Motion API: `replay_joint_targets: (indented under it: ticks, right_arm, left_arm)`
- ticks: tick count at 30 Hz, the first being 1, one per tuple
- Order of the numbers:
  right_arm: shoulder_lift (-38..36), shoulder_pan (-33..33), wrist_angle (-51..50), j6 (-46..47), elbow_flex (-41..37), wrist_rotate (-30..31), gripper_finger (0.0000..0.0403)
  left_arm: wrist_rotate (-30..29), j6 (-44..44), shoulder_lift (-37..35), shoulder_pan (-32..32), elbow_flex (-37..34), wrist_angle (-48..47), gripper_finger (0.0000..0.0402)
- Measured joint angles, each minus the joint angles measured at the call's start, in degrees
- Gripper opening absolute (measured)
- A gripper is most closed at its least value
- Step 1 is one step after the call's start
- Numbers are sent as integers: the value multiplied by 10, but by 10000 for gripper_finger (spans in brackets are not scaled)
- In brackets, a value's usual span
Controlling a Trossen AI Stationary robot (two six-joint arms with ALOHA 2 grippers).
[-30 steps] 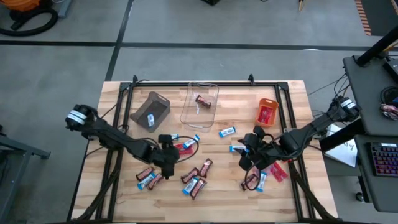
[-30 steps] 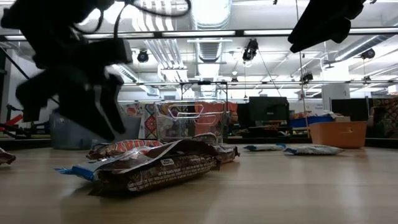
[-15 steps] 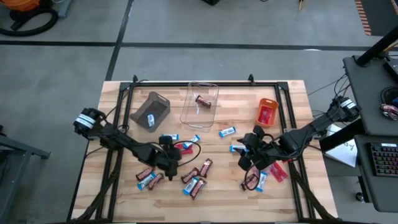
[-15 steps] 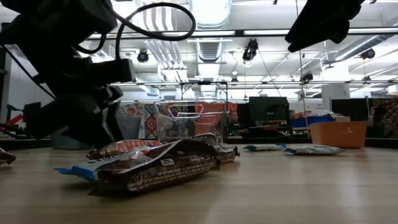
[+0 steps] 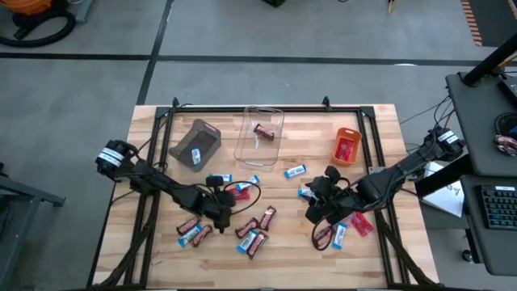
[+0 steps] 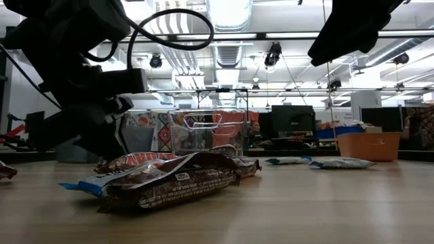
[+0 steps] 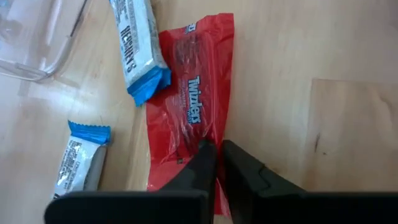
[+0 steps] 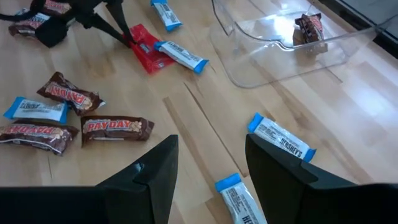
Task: Sort candy
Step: Put the red candy into the orange bin
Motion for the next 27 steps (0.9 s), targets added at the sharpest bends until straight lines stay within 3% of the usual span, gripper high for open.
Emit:
replay_joint_targets:
  ticks: [5,14,20,27]
  right_arm:
    - [12,0,30,-52,0,0,180]
    - [59,-1,159,-231,0,0,180]
    - [109,-5,309,-369,0,-1,180]
    - [146,-19,447,-490,5,-1,180]
  left_arm:
    - [29,17,-32,0,-1,-3,2]
    - [65,69,-149,-1,-1,11,0]
    - [97,120,-208,-1,-1,93,0]
    - [112,176,-203,-1,0,189,0]
